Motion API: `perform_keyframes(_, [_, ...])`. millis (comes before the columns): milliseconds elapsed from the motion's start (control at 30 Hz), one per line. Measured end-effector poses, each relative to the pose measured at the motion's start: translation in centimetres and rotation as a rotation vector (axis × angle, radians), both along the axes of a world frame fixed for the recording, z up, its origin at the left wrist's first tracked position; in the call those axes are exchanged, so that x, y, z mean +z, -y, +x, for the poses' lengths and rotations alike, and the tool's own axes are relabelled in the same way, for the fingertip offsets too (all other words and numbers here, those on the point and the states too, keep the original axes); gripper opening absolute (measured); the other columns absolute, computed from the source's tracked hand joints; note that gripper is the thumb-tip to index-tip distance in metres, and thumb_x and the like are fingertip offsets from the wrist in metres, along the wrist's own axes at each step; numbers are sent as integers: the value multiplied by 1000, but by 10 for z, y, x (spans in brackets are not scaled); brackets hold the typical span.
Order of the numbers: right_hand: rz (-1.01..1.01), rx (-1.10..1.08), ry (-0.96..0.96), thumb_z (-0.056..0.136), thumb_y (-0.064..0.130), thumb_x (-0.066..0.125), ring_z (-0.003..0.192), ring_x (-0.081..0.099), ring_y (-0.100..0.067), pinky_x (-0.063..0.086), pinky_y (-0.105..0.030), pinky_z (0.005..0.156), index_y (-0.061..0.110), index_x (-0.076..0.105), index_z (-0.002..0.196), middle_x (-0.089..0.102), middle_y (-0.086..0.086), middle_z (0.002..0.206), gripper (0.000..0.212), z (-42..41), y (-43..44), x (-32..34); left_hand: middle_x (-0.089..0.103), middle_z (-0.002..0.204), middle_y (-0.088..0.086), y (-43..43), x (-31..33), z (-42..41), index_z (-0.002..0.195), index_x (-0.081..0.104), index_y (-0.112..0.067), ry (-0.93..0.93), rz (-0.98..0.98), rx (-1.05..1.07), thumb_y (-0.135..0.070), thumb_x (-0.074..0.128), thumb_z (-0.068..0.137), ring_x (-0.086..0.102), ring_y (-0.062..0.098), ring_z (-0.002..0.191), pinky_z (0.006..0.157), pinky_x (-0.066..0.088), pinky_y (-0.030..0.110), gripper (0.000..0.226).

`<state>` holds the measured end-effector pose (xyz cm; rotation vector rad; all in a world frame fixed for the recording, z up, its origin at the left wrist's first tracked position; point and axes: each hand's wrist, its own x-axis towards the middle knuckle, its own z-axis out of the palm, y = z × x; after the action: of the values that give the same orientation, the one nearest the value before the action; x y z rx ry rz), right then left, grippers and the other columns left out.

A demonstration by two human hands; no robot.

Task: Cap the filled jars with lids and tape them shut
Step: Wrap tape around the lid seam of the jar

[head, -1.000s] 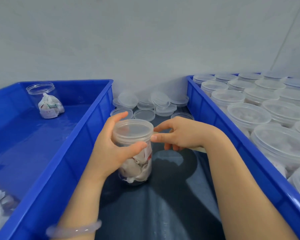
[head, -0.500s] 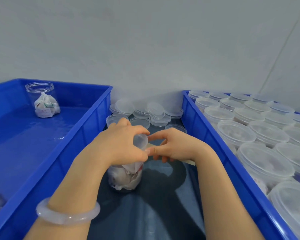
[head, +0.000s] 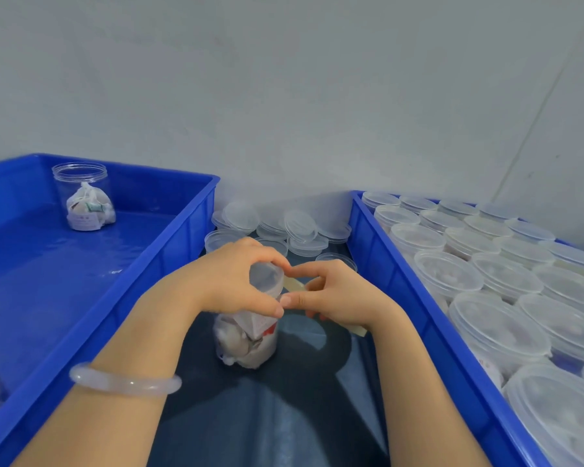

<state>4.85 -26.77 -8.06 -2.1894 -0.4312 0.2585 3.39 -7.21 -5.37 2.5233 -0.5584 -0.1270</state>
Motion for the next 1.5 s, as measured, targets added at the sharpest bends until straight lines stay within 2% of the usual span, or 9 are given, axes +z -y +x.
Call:
perform_keyframes(133, [25,7,22,78,43,73,62,56,-4,48,-23,70,39,58,123,63,-2,78,48,-2,0,-2,47,128,-20,12,1,5,116,51,-48,66,122,45,-40,74,75,43,9,121,102,38,41,48])
perform_keyframes(267, [76,30,49,85,37,66,64,56,-3,47,-23,68,55,52,107,62,-4,77,32,-4,-1,-7,42,133,-29,8,-12,0,119,50,-50,208,86,89,-56,63,80,33,3,127,86,34,30,42])
perform_keyframes(533, [148,-117,99,89,30,60,74,67,-14,52,-34,71,44,44,99,68,-15,92,23,-17,-18,-18,46,124,-30,5,-24,-4,125,40,-50,324,53,190,-62,55,79,40,2,122,78,36,28,50])
perform_keyframes(633, [97,-144,133,91,32,55,79,67,-19,51,-28,60,44,45,94,66,-13,91,16,-22,-18,-20,38,142,-22,9,-28,-1,139,33,-45,365,139,230,-65,49,81,35,5,131,86,37,28,63])
perform_keyframes(767, [12,-163,169,95,30,50,83,65,-29,54,-43,64,36,51,87,66,-8,85,9,-23,-19,-15,41,141,-16,17,-29,2,139,38,-42,396,177,263,-66,45,83,38,9,129,81,34,28,61])
perform_keyframes(867, [-63,-184,223,95,31,49,82,64,-24,54,-50,73,32,54,90,63,1,87,7,-21,-20,-12,45,138,-14,20,-27,5,134,44,-42,379,186,267,-62,49,84,40,12,127,82,34,31,54])
perform_keyframes(1000, [-76,-223,256,94,25,46,73,59,-20,53,-46,74,32,56,92,60,4,78,12,-21,-23,-13,52,130,-11,23,-23,9,122,52,-43,372,140,315,-56,51,80,47,14,118,74,32,30,44])
perform_keyframes(1267, [-163,-333,385,90,12,44,65,48,-15,30,-27,51,24,51,90,50,6,69,13,-21,-29,-19,56,112,-5,36,-29,13,113,54,-37,457,170,363,-59,51,80,48,20,103,70,28,33,40])
perform_keyframes(1500, [-258,-418,360,89,6,41,56,40,-11,23,-26,46,18,43,81,44,3,63,14,-22,-41,-13,52,98,0,39,-27,20,95,52,-32,413,155,387,-51,53,80,44,25,95,73,30,36,24])
